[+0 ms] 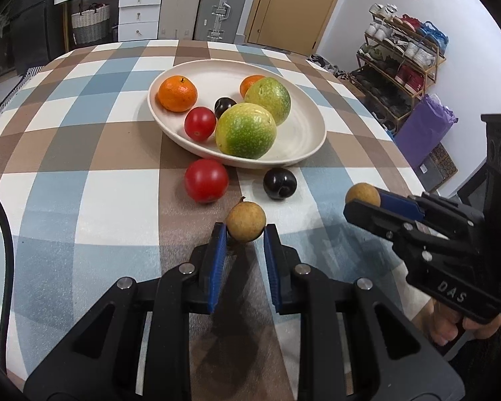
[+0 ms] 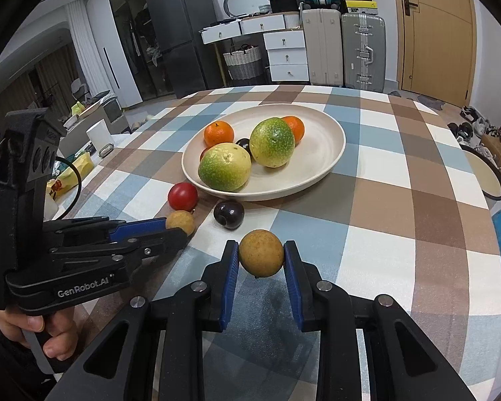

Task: Organize fruits
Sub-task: 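Carry both brown fruits in the tools over the white plate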

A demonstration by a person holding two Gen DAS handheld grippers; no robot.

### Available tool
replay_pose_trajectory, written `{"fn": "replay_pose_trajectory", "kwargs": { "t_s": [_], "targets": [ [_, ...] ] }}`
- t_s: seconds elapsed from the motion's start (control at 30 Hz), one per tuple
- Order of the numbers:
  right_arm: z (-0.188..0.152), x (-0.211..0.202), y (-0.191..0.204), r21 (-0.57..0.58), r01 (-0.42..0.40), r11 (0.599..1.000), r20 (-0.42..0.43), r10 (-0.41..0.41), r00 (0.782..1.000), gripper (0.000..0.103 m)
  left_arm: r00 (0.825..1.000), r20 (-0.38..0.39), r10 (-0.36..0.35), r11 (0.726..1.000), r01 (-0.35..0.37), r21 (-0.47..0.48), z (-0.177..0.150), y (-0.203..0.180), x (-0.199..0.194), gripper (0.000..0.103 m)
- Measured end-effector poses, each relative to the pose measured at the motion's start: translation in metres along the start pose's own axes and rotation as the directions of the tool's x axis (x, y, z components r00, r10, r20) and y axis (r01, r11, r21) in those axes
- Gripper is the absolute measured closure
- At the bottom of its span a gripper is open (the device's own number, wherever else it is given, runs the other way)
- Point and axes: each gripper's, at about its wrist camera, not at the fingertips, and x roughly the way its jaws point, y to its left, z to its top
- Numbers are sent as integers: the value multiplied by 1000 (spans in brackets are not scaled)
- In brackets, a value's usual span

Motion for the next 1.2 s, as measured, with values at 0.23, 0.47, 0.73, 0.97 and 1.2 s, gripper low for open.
{"fn": "replay_pose_trajectory", "kwargs": {
  "t_s": [0.23,0.47,0.73,0.97,1.2],
  "targets": [
    [1,-1,6,-12,-11,1000,0,11,1000,75,999,-30,10,1000,-9,28,-8,0,0,82],
    [1,-2,11,-28,-9,1000,2,9,1000,75,1000,-12,21,999,-20,33,-3,-3,6,78],
    [1,-3,9,-23,-3,1000,11,4,1000,75,1000,16,-14,1000,14,24,-2,0,2,81],
    [5,-7,6,-4,-7,1000,36,7,999,75,996,73,-46,997,41,70,7,-2,-15,81],
    [20,-12,9,-10,5,1000,80,-4,997,75,990,136,-40,997,31,65,29,11,-30,81]
  ]
}}
